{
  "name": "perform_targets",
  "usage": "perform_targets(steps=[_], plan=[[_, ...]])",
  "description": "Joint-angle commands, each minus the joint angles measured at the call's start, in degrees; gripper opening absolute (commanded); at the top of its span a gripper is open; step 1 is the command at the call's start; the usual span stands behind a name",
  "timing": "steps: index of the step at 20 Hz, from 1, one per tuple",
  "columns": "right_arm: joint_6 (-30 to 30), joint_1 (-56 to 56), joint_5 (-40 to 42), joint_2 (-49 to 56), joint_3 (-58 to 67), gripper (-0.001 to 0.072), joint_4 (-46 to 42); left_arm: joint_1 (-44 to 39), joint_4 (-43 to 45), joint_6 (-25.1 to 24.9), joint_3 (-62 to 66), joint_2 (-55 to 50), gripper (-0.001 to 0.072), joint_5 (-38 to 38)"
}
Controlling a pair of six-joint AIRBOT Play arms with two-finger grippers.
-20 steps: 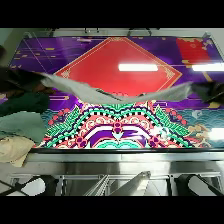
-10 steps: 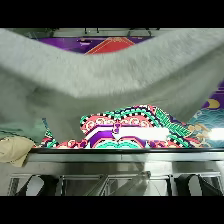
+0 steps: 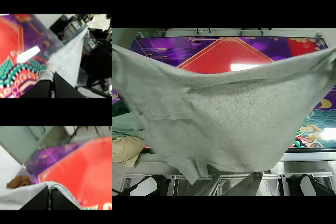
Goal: Fold the shirts.
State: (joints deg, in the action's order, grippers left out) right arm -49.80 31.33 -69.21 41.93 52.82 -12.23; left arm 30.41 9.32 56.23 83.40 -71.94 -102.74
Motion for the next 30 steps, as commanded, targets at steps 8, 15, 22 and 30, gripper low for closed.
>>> perform_targets(steps=[8,15,22,30], plan=[[24.35,-10.38,15.82,35.23,-10.40,0.0016,16.79,-15.87,18.21,4.37,15.63,-37.09,0.0013,12.28],[24.48,-10.23,13.64,52.11,4.22,0.0016,15.28,-17.77,32.57,12.04,31.17,-46.45,0.0013,12.04],[19.32,-9.42,16.35,53.92,4.70,0.0016,-7.91,-22.25,48.78,12.02,31.10,-46.93,0.0013,9.35],[19.32,-9.40,17.29,53.27,4.72,0.0226,-8.20,-22.84,52.61,18.80,31.15,-46.86,0.0290,3.15]])
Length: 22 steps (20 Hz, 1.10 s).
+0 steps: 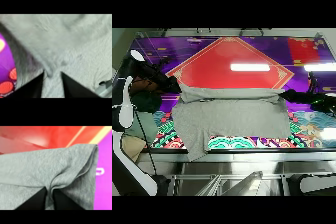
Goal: Fold the shirts.
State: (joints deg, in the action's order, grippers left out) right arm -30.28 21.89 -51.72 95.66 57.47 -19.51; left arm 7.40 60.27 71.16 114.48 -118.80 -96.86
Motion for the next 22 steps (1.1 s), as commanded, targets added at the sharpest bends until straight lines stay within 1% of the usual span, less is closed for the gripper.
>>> perform_targets(steps=[1,2,3,4,5,6,7,8,9,10,11,13,16,17,20,21,22], plan=[[-0.17,0.48,-1.36,-1.57,0.09,0.0256,-0.94,0.72,1.62,5.18,0.07,0.11,0.0289,-4.31],[-0.20,1.38,-2.95,-3.21,0.09,0.0259,-1.20,1.42,1.62,6.69,0.09,0.35,0.0289,-6.23],[-1.60,2.86,-4.66,-5.55,0.09,0.0321,-2.03,2.19,1.62,7.98,0.07,0.98,0.0290,-7.56],[-4.44,4.55,-5.86,-8.17,0.09,0.0427,-4.09,3.10,1.62,9.09,0.07,1.99,0.0289,-8.24],[-9.18,6.62,-7.41,-11.13,0.09,0.0445,-8.68,4.15,1.62,9.53,0.04,3.45,0.0290,-8.70],[-14.60,8.57,-10.01,-13.64,0.07,0.0445,-15.10,5.05,1.62,10.05,-0.09,5.03,0.0289,-8.94],[-20.83,10.25,-13.73,-15.80,-0.13,0.0445,-23.69,5.75,1.49,10.36,-1.68,7.30,0.0289,-8.35],[-25.24,11.45,-17.16,-17.57,-1.29,0.0445,-30.97,6.54,1.51,10.21,-5.77,10.73,0.0289,-6.78],[-28.52,12.66,-19.67,-19.47,-3.74,0.0445,-37.31,7.10,1.51,8.94,-11.41,14.58,0.0289,-4.61],[-30.49,13.66,-20.48,-21.20,-7.06,0.0445,-41.90,7.82,1.53,6.97,-17.44,17.99,0.0289,-2.80],[-31.76,14.60,-20.48,-22.32,-10.54,0.0445,-43.98,8.66,1.64,4.46,-24.87,21.75,0.0289,-1.09],[-31.85,15.82,-17.92,-22.88,-17.66,0.0445,-42.12,10.19,1.62,1.29,-39.39,28.22,0.0289,2.23],[-27.10,14.60,-16.00,-20.28,-23.28,0.0442,-35.01,11.85,1.60,-1.22,-55.63,35.06,0.0289,5.95],[-25.42,13.49,-16.02,-18.91,-23.52,0.0441,-32.87,12.04,1.55,-1.33,-59.95,37.29,0.0289,8.11],[-23.12,8.48,-14.78,-15.30,-23.50,0.0435,-29.49,11.98,1.38,-1.31,-69.33,43.21,0.0289,13.29],[-22.36,6.93,-14.47,-14.27,-23.47,0.0410,-28.35,11.69,1.18,-1.31,-71.82,44.61,0.0289,13.79],[-21.38,5.73,-14.38,-13.51,-23.37,0.0224,-27.26,11.32,1.16,-1.29,-74.18,45.70,0.0289,13.97]])
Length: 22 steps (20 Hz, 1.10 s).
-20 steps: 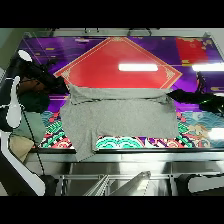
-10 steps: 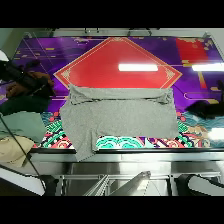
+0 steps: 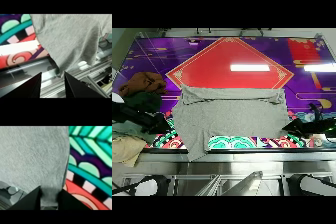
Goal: Fold the shirts.
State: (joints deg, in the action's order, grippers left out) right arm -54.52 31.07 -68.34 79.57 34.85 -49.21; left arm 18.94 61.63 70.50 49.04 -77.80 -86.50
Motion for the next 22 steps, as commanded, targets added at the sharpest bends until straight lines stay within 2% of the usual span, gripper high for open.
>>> perform_targets(steps=[1,2,3,6,9,11,13,14,15,16,17,19,22], plan=[[3.41,-4.15,2.32,2.97,-0.55,0.0143,3.37,-0.46,-0.13,-0.66,-10.99,5.51,0.0289,3.61],[3.39,-4.37,2.27,2.99,-0.28,0.0106,3.87,-1.03,-0.13,-0.68,-12.90,5.88,0.0289,3.96],[3.34,-4.37,2.01,2.99,0.07,0.0013,4.28,-1.68,-0.13,-0.68,-14.53,5.92,0.0289,5.22],[3.37,-4.39,1.84,2.95,0.61,0.0017,4.50,-4.17,-1.49,-0.70,-16.28,4.44,0.0289,11.80],[3.37,-4.37,1.51,2.93,0.61,0.0017,4.48,-7.43,-11.28,-6.16,-14.19,-1.70,0.0289,16.46],[3.34,-4.37,1.36,2.95,0.61,0.0017,4.50,-9.64,-16.35,-9.05,-11.74,-6.97,0.0289,16.57],[3.34,-4.35,0.72,2.93,0.68,0.0017,4.48,-11.72,-16.52,-9.60,-8.96,-11.67,0.0288,15.54],[3.34,-4.07,-0.02,2.86,0.72,0.0017,4.48,-12.35,-16.48,-9.66,-7.93,-13.38,0.0271,14.23],[3.37,-3.69,-1.16,2.78,1.03,0.0017,4.28,-12.41,-16.24,-9.64,-6.91,-14.73,0.0150,12.35],[3.37,-3.04,-2.84,2.56,1.60,0.0016,3.74,-12.13,-15.96,-9.97,-6.14,-15.67,-0.0008,10.21],[2.82,-1.90,-5.03,2.45,2.25,0.0016,2.10,-11.58,-15.23,-9.77,-5.81,-15.96,-0.0005,8.81],[-1.38,1.49,-9.05,1.97,3.43,0.0016,-2.47,-9.38,-9.81,-6.29,-5.81,-14.75,-0.0005,8.00],[-2.99,6.40,-12.02,0.46,3.69,0.0016,-3.10,-4.83,-5.29,-4.55,-7.23,-9.46,0.0000,7.89]])
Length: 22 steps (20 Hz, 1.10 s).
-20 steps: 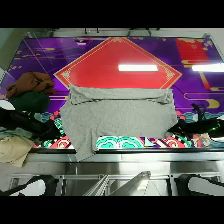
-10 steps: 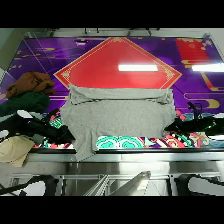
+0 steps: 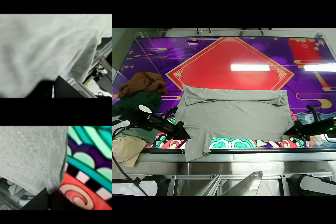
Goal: Fold the shirts.
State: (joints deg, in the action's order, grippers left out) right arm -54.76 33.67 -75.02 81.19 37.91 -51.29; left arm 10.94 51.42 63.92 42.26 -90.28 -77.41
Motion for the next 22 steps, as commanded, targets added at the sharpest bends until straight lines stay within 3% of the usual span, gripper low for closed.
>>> perform_targets(steps=[1,5,9,12,17,22], plan=[[-3.32,4.59,-6.38,-1.92,0.68,0.0016,-0.98,4.94,4.35,2.03,-1.18,5.38,0.0014,-0.90],[-3.72,4.76,-8.17,-4.63,1.18,0.0017,2.16,10.12,3.34,1.86,-2.32,12.98,0.0016,-1.33],[2.71,4.09,-11.15,-5.11,1.22,0.0016,20.39,9.60,-14.43,-6.88,-0.13,17.92,0.0015,-3.96],[4.26,-0.04,-3.72,-5.09,2.03,0.0017,25.22,5.75,-19.08,-7.76,8.41,18.47,0.0016,-0.59],[4.22,-7.61,13.84,-2.78,9.62,0.0016,25.49,-0.26,-18.95,-5.46,28.65,6.27,0.0016,4.31],[4.31,-10.19,16.61,9.60,19.71,0.0017,24.76,-1.05,-18.32,-1.68,44.11,-12.28,0.0014,2.49]])
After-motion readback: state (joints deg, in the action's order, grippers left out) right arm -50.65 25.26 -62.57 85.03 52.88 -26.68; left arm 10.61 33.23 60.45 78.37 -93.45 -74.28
